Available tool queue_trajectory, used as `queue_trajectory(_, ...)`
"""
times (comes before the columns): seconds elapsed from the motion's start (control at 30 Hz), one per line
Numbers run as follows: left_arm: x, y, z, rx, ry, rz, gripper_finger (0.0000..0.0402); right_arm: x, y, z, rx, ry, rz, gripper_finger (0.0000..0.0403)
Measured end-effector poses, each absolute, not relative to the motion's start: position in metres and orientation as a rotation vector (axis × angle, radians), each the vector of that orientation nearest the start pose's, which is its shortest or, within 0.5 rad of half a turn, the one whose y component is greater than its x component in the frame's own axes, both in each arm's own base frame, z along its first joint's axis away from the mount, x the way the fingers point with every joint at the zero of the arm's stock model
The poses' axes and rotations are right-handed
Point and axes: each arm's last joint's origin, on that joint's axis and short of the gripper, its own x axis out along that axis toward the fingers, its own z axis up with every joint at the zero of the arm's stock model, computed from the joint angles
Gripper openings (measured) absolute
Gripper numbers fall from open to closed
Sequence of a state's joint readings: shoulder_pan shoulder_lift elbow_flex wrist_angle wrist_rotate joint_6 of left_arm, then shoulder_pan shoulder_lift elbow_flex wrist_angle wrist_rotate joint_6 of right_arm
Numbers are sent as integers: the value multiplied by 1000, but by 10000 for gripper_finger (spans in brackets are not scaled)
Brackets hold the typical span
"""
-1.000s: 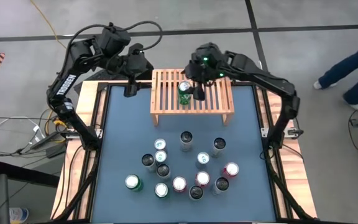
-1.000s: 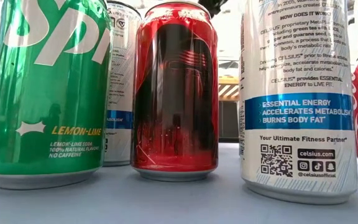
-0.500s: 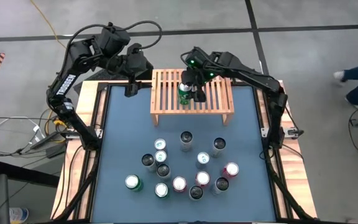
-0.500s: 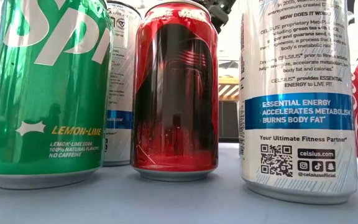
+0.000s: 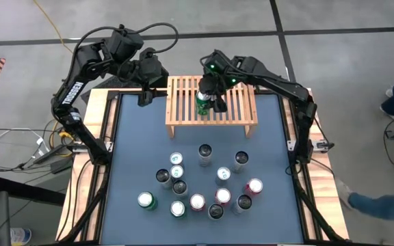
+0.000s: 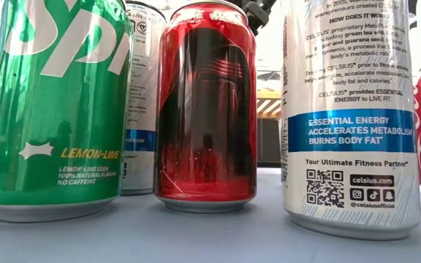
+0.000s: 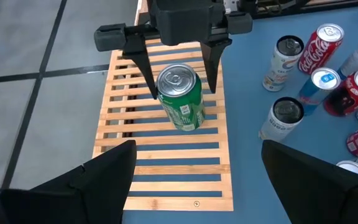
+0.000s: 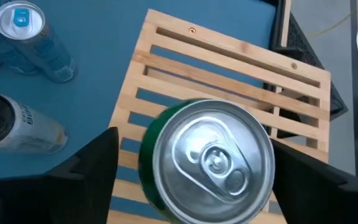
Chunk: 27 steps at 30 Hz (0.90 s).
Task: Place canned beverage on shelf
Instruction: Put the top green soda can on the shelf
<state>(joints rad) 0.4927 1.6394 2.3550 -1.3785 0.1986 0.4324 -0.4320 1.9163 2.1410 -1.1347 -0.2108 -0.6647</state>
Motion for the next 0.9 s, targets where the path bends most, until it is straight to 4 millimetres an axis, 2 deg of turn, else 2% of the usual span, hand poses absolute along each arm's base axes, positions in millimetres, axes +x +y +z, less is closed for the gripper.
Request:
queue_trajectory(0.4, 231, 118, 514, 190, 672, 142, 334, 358, -164, 389, -312, 912, 26, 185)
queue_trajectory(0.57, 231, 118, 514, 190, 672, 142, 334, 358, -166, 391, -243, 912, -81, 184)
queue_trajectory(0.7, 231, 118, 514, 190, 672, 142, 334, 349, -170, 397, -155, 906, -174, 189)
queue_trajectory(0.9, 231, 118, 514, 195, 672, 140, 334, 315, -178, 421, -78, 880, -295, 189)
